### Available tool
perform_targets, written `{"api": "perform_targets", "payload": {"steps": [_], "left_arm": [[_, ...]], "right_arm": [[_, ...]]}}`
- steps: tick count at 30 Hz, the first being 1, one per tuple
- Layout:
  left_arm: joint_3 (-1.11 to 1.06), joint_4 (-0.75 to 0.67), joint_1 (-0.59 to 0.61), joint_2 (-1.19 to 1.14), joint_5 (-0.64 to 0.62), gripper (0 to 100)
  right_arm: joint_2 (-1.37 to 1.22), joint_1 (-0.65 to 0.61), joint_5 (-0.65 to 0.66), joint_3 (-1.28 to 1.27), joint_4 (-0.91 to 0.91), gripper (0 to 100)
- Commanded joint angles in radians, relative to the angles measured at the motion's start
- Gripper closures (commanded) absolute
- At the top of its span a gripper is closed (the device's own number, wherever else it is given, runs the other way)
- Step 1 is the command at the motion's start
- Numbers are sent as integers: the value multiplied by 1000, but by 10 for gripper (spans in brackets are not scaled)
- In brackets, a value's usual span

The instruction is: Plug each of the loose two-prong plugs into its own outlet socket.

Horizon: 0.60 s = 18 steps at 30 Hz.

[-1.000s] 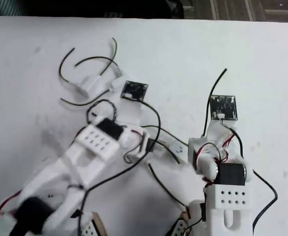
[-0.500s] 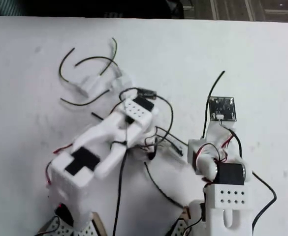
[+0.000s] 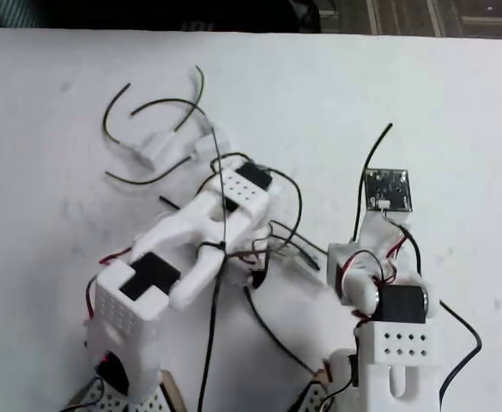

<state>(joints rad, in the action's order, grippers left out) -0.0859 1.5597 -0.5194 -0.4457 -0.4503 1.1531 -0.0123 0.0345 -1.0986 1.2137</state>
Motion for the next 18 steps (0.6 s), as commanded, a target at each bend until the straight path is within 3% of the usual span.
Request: {"api": "perform_targets", "payload": {"steps": [1, 7, 12, 14, 18], "left_arm": [[17, 89, 27, 64, 100, 745], [-26, 103, 117, 153, 298, 852], [-80, 97, 171, 165, 488, 872], [-66, 97, 199, 171, 512, 872], [12, 107, 196, 211, 419, 873]], "right_arm": [[22, 5, 0, 6, -16, 981], [22, 4, 0, 5, -16, 981], [22, 4, 0, 5, -16, 981], [22, 4, 2, 6, -16, 981], [22, 4, 20, 6, -16, 981]]}}
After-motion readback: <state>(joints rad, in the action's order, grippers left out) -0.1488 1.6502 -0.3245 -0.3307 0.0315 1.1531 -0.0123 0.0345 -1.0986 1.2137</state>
